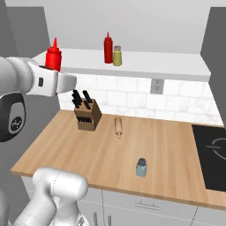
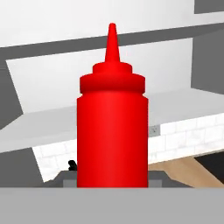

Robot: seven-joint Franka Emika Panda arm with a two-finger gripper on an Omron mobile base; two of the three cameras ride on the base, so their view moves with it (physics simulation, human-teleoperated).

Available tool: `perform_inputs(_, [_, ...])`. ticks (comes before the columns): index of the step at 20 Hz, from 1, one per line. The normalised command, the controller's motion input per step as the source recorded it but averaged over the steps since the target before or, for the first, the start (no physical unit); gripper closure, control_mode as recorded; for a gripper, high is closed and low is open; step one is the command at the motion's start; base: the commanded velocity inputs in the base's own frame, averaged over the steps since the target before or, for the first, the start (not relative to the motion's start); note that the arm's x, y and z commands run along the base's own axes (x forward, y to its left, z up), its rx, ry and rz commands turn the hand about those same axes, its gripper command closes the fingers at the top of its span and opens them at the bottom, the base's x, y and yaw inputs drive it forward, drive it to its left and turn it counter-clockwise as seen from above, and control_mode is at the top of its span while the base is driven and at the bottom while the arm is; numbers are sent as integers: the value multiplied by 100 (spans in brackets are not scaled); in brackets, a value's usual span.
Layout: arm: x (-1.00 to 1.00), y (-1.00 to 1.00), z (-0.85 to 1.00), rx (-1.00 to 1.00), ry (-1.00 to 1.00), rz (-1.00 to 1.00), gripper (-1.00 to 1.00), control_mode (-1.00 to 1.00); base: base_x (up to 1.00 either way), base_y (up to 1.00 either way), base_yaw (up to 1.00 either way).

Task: Put the shaker and condiment bottle from the counter next to their counterparts in the cabinet.

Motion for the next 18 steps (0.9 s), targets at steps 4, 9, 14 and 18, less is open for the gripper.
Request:
perform_inputs(4, [-4,42,2,-11,-3,12,100,-100,0,0,0])
perform_inputs(9, [10,53,-4,-13,-8,-8,100,-100,0,0,0])
perform_inputs(14, [41,7,-14,-3,-11,-7,100,-100,0,0,0])
perform_inputs(18, [54,-15,-16,0,-5,-3,100,-100,0,0,0])
